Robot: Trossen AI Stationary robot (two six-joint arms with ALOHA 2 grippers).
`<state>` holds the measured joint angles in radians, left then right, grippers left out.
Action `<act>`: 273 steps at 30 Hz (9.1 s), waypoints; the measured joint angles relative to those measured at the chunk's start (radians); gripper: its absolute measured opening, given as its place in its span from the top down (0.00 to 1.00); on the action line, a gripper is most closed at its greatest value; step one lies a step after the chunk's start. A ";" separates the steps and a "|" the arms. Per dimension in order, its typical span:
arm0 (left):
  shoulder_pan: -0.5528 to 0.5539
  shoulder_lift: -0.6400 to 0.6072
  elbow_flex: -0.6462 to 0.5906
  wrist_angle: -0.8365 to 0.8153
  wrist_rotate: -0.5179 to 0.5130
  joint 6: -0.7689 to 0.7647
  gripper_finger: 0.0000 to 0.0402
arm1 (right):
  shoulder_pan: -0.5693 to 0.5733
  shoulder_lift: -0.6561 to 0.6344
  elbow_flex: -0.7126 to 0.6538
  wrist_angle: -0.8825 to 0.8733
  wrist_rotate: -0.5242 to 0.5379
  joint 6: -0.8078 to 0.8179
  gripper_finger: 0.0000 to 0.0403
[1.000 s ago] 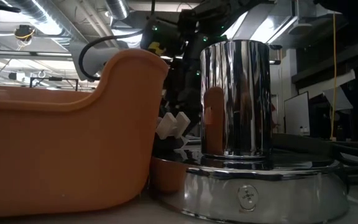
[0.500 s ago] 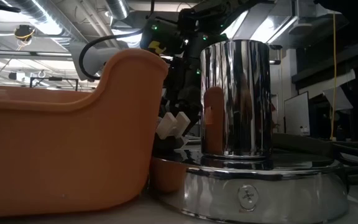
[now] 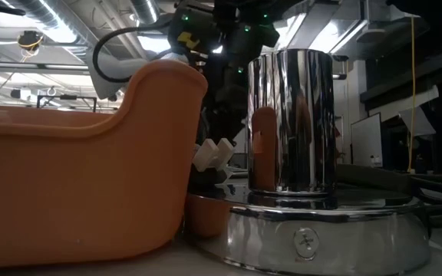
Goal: Sort batteries
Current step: Put the black battery into the orange bin, then put the white battery into the yellow bin
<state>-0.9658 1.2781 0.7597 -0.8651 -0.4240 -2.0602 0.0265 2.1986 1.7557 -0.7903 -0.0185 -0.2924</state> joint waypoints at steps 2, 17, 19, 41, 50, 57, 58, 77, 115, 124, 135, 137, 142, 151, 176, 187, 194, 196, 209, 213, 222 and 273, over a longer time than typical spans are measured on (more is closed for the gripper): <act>0.000 0.000 0.000 0.000 0.000 0.000 0.80 | 0.000 0.000 0.000 0.000 0.000 0.006 0.99; 0.000 0.000 0.000 -0.003 0.000 0.000 0.80 | -0.001 0.030 0.000 0.077 -0.053 0.060 0.70; 0.000 0.000 0.000 -0.010 0.000 0.000 0.80 | -0.001 0.036 0.000 0.072 -0.052 0.061 0.67; 0.000 0.000 0.000 -0.016 -0.002 0.000 0.80 | -0.002 0.077 0.002 0.086 -0.042 0.060 0.98; 0.000 0.000 0.000 -0.015 -0.003 0.000 0.80 | -0.001 0.080 0.036 0.040 -0.044 0.060 0.98; 0.000 0.000 0.000 -0.016 -0.003 0.000 0.80 | 0.000 0.082 0.086 -0.014 -0.045 0.060 0.98; 0.000 0.000 0.000 -0.016 -0.003 0.000 0.80 | 0.000 0.082 0.094 -0.020 -0.045 0.060 0.99; 0.000 0.000 0.000 -0.137 0.055 -0.189 0.80 | 0.099 0.080 0.259 -0.080 -0.291 0.037 0.98; 0.000 0.078 0.000 -0.171 0.185 -0.053 0.80 | 0.334 0.079 0.288 0.041 -0.183 -0.126 0.92; 0.000 0.078 0.000 -0.163 0.185 -0.003 0.70 | 0.334 0.079 0.288 0.046 -0.183 -0.127 0.70; 0.000 0.078 -0.101 -0.045 0.178 -0.020 0.61 | 0.325 0.079 0.288 -0.025 -0.057 -0.136 0.67; 0.000 0.078 -0.131 0.001 0.178 -0.026 0.61 | 0.314 0.075 0.287 -0.077 -0.052 -0.139 0.67; -0.001 0.074 -0.180 0.057 0.177 -0.032 0.61 | 0.269 0.063 0.287 -0.178 -0.061 -0.127 0.67; -0.001 0.075 -0.189 0.054 0.186 -0.004 0.75 | 0.153 0.027 0.286 -0.317 -0.063 -0.100 0.67; -0.001 -0.053 -0.191 0.154 0.193 0.167 0.90 | -0.201 -0.003 0.287 -0.383 -0.064 -0.105 0.67; -0.002 -0.241 -0.189 0.344 0.197 0.337 0.88 | -0.222 -0.003 0.287 -0.387 -0.106 -0.105 0.67; -0.013 -0.229 -0.188 0.601 0.196 0.317 0.87 | -0.223 -0.003 0.287 -0.428 -0.132 -0.106 0.67; -0.032 -0.188 -0.188 0.672 0.196 0.282 0.87 | -0.223 -0.003 0.287 -0.449 -0.132 -0.108 0.67; -0.141 -0.021 -0.187 0.746 0.443 -0.089 0.85 | -0.223 -0.003 0.287 -0.446 -0.132 -0.153 0.67; -0.141 -0.020 -0.187 0.733 0.427 -0.136 0.85 | -0.222 -0.003 0.287 -0.445 -0.148 -0.153 0.67; -0.112 -0.020 -0.186 0.684 0.427 -0.120 0.74 | -0.222 -0.003 0.287 -0.441 -0.236 -0.152 0.67; 0.121 -0.205 -0.187 0.524 -0.026 1.255 0.75 | 0.053 -0.002 0.287 0.033 -0.262 0.022 0.67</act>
<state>-0.8452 1.0736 0.5724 -0.3415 -0.4500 -0.8050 0.0797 2.1963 2.0430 -0.7572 -0.2802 -0.2707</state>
